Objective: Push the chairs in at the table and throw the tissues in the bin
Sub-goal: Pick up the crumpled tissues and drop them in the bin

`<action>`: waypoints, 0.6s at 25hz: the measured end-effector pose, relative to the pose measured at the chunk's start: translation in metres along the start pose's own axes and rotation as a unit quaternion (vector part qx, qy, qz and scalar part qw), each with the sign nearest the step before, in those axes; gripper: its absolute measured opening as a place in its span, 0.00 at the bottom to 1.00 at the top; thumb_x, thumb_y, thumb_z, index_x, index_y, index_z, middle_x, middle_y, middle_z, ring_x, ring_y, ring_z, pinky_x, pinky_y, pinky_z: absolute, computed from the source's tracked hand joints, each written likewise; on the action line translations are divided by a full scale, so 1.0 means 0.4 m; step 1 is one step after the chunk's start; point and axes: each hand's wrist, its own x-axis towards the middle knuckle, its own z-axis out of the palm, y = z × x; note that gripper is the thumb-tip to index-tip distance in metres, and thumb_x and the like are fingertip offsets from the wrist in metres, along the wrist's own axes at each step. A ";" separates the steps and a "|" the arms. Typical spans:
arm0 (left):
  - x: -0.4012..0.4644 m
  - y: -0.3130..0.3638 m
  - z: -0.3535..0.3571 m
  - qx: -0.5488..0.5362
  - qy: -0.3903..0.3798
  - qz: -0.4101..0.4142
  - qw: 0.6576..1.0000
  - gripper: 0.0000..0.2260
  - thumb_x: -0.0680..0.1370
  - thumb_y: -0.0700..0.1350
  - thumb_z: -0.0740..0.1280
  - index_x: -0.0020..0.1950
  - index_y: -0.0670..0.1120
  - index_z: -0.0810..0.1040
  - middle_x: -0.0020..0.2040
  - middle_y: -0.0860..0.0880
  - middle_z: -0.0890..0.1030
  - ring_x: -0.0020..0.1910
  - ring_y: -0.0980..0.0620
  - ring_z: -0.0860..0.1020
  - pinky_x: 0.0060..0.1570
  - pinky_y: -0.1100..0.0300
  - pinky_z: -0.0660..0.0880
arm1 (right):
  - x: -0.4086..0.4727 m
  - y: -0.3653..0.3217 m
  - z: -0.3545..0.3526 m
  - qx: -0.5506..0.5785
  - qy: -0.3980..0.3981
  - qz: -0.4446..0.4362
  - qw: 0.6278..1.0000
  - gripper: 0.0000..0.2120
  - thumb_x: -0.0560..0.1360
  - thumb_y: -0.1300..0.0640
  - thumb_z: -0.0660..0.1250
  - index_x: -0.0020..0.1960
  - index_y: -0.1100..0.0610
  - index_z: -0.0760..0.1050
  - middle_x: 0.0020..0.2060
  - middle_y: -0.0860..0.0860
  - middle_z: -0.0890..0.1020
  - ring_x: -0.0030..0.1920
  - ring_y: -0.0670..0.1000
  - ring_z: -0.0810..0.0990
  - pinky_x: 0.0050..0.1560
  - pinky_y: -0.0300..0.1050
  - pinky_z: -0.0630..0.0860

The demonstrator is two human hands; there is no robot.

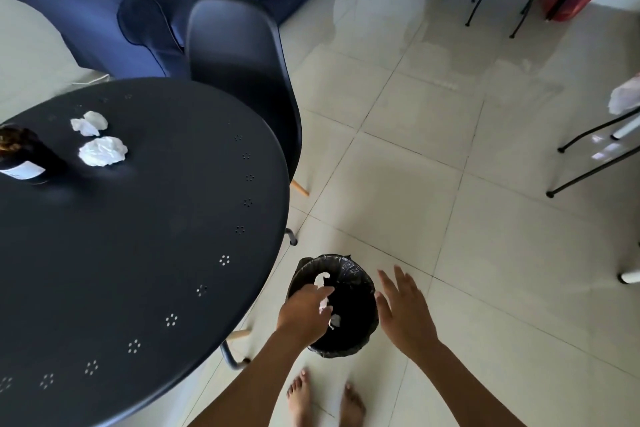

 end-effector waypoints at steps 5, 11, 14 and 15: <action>0.008 0.023 -0.001 0.031 -0.010 -0.004 0.999 0.20 0.80 0.49 0.56 0.72 0.56 0.65 0.75 0.52 0.64 0.71 0.51 0.67 0.68 0.55 0.69 | -0.028 0.026 -0.040 0.027 0.020 0.003 0.999 0.24 0.81 0.49 0.51 0.76 0.51 0.56 0.78 0.54 0.54 0.77 0.55 0.53 0.76 0.50 0.54; -0.013 0.086 -0.074 0.045 0.104 0.017 0.993 0.16 0.79 0.49 0.57 0.66 0.51 0.72 0.65 0.50 0.74 0.62 0.49 0.74 0.55 0.54 0.76 | -0.001 0.019 -0.105 0.031 0.032 -0.039 0.998 0.23 0.80 0.52 0.54 0.74 0.55 0.61 0.77 0.57 0.57 0.77 0.57 0.55 0.75 0.51 0.56; -0.023 0.101 -0.156 0.041 0.191 0.040 0.980 0.15 0.80 0.50 0.56 0.62 0.47 0.74 0.61 0.49 0.75 0.58 0.48 0.76 0.51 0.52 0.78 | 0.047 -0.028 -0.149 0.014 0.041 -0.088 0.995 0.23 0.81 0.51 0.53 0.74 0.55 0.61 0.76 0.57 0.58 0.76 0.58 0.56 0.75 0.52 0.58; -0.029 0.098 -0.189 0.031 0.221 0.041 0.974 0.14 0.80 0.50 0.57 0.61 0.47 0.75 0.60 0.49 0.75 0.56 0.48 0.76 0.50 0.51 0.78 | 0.069 -0.057 -0.165 0.012 0.045 -0.107 0.993 0.23 0.80 0.51 0.54 0.74 0.55 0.61 0.76 0.58 0.59 0.76 0.58 0.57 0.75 0.53 0.58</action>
